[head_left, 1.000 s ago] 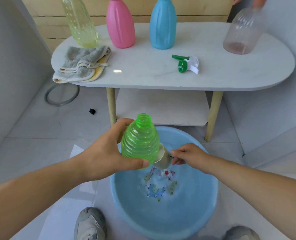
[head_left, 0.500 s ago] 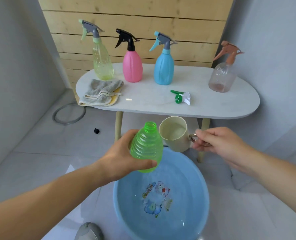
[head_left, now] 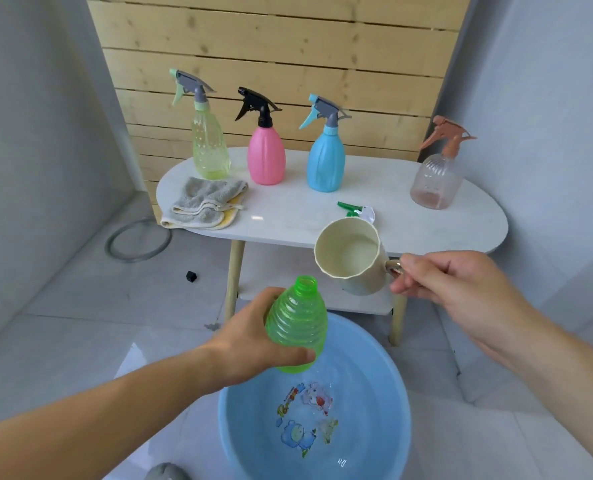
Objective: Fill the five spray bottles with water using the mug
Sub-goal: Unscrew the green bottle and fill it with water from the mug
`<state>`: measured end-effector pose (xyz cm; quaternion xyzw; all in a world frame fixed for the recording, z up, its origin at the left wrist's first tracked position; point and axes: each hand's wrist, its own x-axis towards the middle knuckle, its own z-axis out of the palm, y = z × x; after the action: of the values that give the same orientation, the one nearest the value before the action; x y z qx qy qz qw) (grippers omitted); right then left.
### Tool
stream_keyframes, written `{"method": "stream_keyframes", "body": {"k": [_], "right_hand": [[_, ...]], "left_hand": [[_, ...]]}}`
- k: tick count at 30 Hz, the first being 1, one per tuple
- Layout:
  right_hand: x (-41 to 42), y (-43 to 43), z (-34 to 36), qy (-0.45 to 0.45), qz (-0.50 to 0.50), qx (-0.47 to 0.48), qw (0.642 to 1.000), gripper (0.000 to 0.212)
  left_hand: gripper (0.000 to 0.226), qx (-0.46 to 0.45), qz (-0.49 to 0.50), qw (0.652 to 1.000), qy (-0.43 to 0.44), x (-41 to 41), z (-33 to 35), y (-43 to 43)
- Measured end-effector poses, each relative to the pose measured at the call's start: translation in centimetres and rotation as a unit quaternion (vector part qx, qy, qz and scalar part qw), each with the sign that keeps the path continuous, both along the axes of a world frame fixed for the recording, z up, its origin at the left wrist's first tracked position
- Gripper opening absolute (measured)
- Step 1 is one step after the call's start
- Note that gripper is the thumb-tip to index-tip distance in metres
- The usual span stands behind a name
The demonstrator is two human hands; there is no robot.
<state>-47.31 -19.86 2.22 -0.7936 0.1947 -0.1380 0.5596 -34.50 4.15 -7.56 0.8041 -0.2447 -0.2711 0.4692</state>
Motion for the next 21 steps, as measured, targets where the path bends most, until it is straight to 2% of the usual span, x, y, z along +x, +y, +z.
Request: {"method": "stream_keyframes", "body": {"k": [12,21], "right_hand": [[0.19,0.57,0.02,-0.005,0.023,-0.127,0.992,0.030],[0.56,0.78,0.03,-0.018,0.038,-0.162,0.986,0.028]], "left_hand": [[0.080,-0.006,-0.017,1.000,-0.007,0.22,-0.25,-0.58],[0.079,-0.010,-0.017,1.000,-0.004,0.36,-0.30,-0.42]]}}
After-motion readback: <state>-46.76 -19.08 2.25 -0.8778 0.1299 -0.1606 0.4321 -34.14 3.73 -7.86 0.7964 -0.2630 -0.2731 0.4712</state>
